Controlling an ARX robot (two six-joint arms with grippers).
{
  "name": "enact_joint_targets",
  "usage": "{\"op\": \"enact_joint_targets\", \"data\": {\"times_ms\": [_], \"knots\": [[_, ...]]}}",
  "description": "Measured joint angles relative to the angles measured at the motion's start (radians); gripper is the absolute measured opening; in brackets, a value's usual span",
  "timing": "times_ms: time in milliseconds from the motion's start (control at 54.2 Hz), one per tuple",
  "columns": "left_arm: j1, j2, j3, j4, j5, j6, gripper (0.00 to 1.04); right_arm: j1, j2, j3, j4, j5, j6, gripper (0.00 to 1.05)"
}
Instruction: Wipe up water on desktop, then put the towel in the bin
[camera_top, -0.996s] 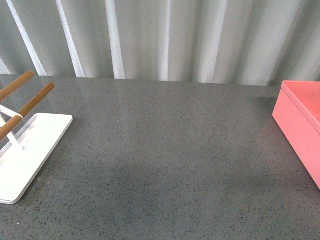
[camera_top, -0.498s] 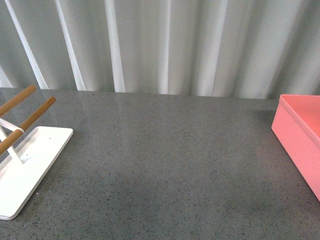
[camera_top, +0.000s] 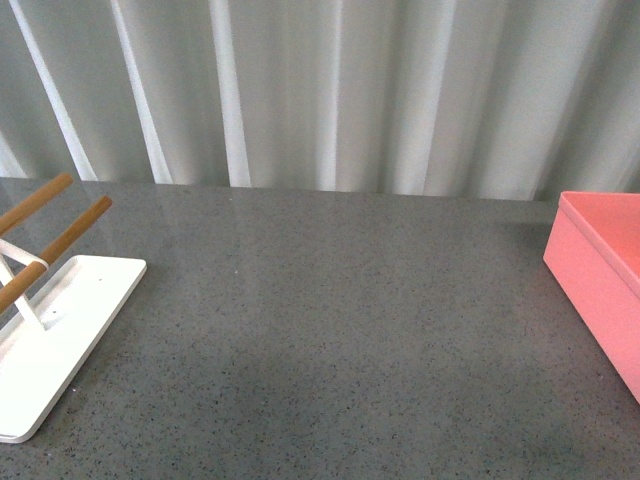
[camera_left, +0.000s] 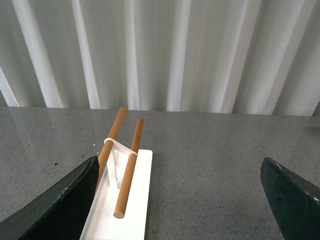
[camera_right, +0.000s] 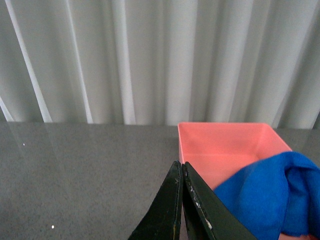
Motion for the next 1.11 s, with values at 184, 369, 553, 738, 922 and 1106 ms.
{"op": "enact_joint_targets", "data": {"times_ms": [184,369,553,738,922,1106], "knots": [[0.000,-0.001,0.000,0.000,0.000,0.000,0.98,0.000,-0.012,0.000,-0.005,0.000,0.000,0.03],[0.000,-0.001,0.000,0.000,0.001,0.000,0.98,0.000,-0.013,0.000,-0.005,0.000,0.000,0.26],[0.000,-0.001,0.000,0.000,0.000,0.000,0.98,0.000,-0.013,0.000,-0.005,0.000,0.000,0.58],[0.000,-0.001,0.000,0.000,0.000,0.000,0.98,0.000,-0.013,0.000,-0.005,0.000,0.000,0.90],[0.000,-0.001,0.000,0.000,0.000,0.000,0.98,0.000,-0.013,0.000,-0.005,0.000,0.001,0.97],[0.000,-0.001,0.000,0.000,0.001,0.000,0.98,0.000,-0.013,0.000,-0.005,0.000,0.001,0.98]]}}
